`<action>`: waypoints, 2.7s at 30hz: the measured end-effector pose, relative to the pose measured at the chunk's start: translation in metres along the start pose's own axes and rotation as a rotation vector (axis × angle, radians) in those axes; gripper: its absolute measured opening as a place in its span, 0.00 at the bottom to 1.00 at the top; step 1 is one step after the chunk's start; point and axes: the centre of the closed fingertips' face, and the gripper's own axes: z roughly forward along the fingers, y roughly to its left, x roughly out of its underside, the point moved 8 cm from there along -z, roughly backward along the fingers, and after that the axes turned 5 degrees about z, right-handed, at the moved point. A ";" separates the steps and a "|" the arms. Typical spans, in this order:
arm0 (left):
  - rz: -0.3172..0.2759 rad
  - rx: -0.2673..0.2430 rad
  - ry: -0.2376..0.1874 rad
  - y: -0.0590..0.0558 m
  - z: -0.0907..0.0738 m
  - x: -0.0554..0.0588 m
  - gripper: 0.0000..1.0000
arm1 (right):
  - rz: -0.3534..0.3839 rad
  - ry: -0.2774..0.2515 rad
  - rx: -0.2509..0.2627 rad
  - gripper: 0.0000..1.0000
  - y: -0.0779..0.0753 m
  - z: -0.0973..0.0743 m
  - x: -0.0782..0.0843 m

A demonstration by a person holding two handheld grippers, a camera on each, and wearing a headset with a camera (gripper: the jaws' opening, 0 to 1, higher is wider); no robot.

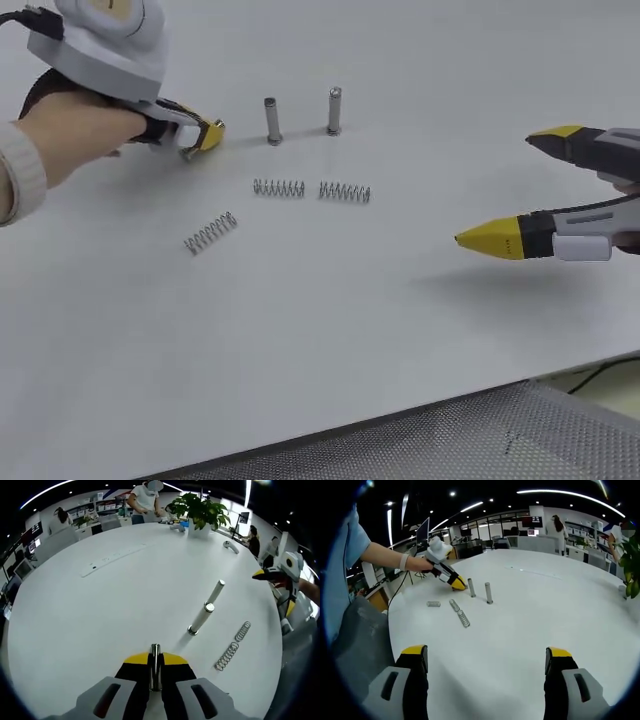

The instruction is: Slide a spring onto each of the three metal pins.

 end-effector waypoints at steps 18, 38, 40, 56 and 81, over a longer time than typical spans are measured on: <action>-0.030 -0.034 -0.059 0.005 -0.027 0.006 0.00 | -0.013 -0.005 -0.017 0.97 0.000 0.004 -0.004; -0.041 -0.046 -0.100 -0.005 -0.044 0.008 0.00 | -0.022 -0.004 -0.030 0.97 0.001 0.007 -0.006; -0.038 -0.049 -0.107 -0.005 -0.045 0.007 0.00 | -0.023 -0.007 -0.029 0.97 0.001 0.007 -0.006; -0.024 -0.035 -0.112 -0.006 -0.045 0.006 0.00 | -0.021 -0.009 -0.028 0.97 0.000 0.008 -0.004; -0.021 -0.026 -0.136 -0.019 -0.043 0.004 0.00 | -0.017 -0.006 -0.024 0.96 0.001 0.007 -0.003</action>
